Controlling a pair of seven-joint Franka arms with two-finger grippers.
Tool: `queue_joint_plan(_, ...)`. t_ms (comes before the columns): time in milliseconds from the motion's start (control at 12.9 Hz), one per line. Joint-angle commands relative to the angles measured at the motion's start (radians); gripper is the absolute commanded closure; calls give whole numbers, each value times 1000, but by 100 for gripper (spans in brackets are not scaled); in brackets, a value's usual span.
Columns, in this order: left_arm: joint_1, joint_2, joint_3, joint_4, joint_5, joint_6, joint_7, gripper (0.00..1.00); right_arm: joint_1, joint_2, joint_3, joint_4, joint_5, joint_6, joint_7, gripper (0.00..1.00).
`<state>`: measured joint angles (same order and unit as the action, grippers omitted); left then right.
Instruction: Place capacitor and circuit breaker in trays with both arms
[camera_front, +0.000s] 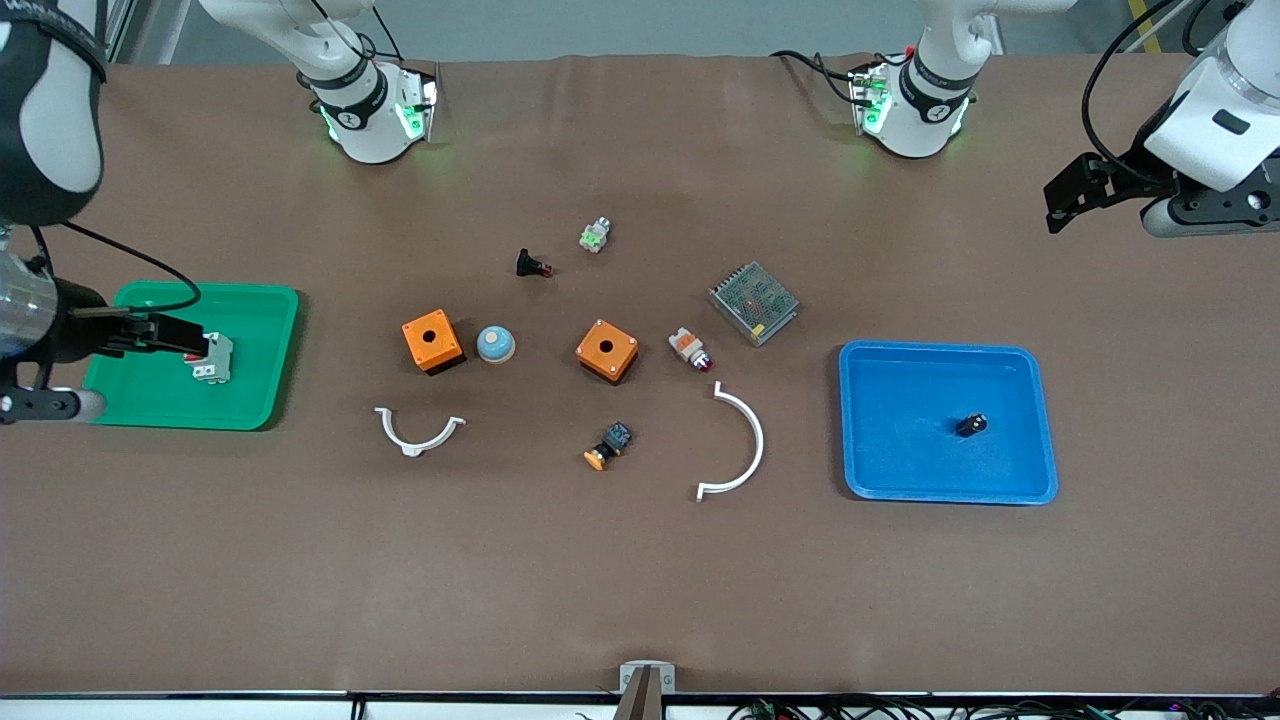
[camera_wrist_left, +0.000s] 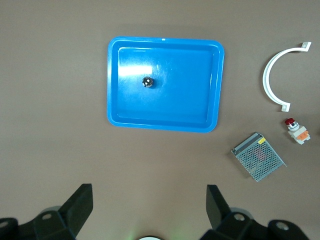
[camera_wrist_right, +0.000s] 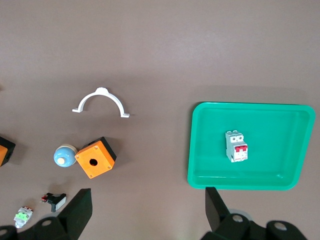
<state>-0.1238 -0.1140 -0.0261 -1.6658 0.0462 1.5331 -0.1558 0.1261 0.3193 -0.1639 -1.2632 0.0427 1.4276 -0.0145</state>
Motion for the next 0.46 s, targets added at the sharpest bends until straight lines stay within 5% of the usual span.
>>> queue_joint_plan(0, 7, -26, 0, -17, -17, 2, 21, 0, -17, 1, -11, 14, 20, 10, 8, 0)
queue_joint_plan(387, 1, -19, 5, -12, -19, 10, 30, 0, -36, -14, -5, 16, 36, 13, -5, 0)
